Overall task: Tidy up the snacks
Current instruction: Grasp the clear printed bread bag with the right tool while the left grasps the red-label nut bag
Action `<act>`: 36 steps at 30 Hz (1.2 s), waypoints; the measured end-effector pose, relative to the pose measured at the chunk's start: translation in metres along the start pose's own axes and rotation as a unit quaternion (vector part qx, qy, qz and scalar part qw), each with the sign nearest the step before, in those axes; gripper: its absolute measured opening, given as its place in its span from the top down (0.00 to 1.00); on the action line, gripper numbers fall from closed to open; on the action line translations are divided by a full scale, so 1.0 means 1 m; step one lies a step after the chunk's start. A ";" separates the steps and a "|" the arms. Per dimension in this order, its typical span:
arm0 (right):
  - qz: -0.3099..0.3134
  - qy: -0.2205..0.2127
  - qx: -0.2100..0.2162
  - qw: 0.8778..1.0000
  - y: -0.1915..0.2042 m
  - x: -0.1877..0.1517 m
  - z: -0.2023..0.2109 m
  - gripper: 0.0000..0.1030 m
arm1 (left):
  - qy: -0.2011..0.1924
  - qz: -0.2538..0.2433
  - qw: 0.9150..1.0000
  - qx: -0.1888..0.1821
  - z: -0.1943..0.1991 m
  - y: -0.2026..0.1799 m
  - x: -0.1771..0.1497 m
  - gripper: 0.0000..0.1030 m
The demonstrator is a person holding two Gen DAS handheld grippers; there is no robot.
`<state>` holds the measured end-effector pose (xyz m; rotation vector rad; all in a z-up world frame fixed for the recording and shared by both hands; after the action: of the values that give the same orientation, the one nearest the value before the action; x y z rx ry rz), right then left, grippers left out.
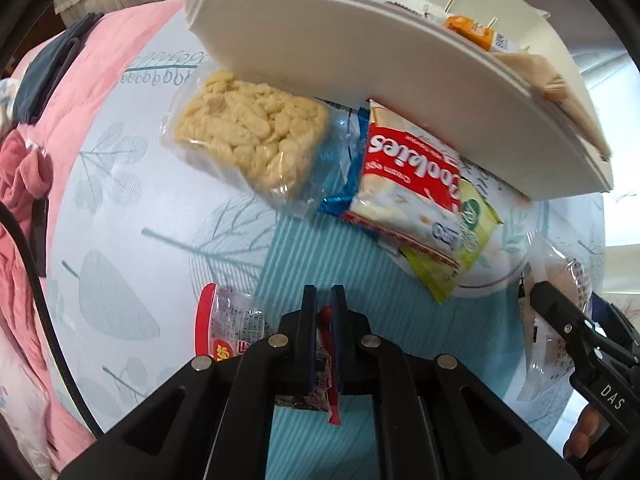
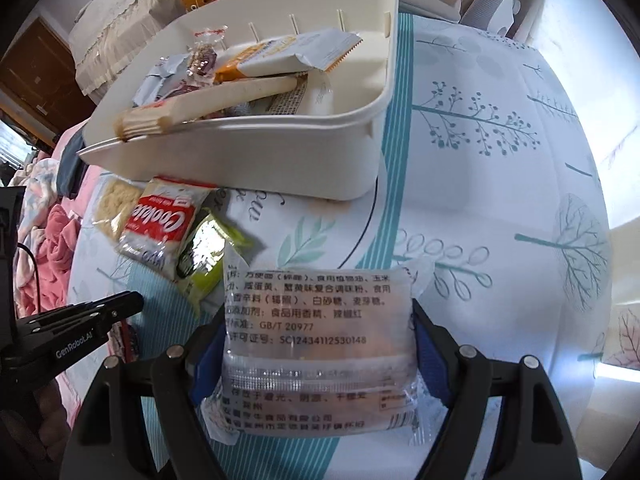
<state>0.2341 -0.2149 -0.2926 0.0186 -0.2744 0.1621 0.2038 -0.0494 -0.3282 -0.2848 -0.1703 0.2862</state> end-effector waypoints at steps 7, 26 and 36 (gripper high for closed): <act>0.007 -0.030 0.019 0.999 -0.008 -0.015 0.038 0.21 | -0.043 0.011 0.999 -0.028 0.039 -0.005 -0.024 0.96; 0.010 -0.166 0.030 0.986 -0.019 -0.004 0.131 0.21 | -0.147 0.027 0.983 -0.103 0.150 0.004 -0.005 0.97; 0.010 -0.190 0.036 0.981 -0.015 0.003 0.150 0.21 | -0.058 0.034 0.996 -0.059 0.090 0.019 -0.019 0.75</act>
<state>0.1998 -0.2356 -0.1477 0.1201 -0.6504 0.1892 0.1630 -0.0149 -0.2510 -0.3924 -0.2930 0.3606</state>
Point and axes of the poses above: each gripper's, at about its wrist camera, not at the fingertips, and z roughly against the way its jaws point, y to its left, x to its top, the point moved 5 cm from there along -z, roughly the way its jaws point, and after that the axes turned 11 degrees about -x, right-handed, at the moved point
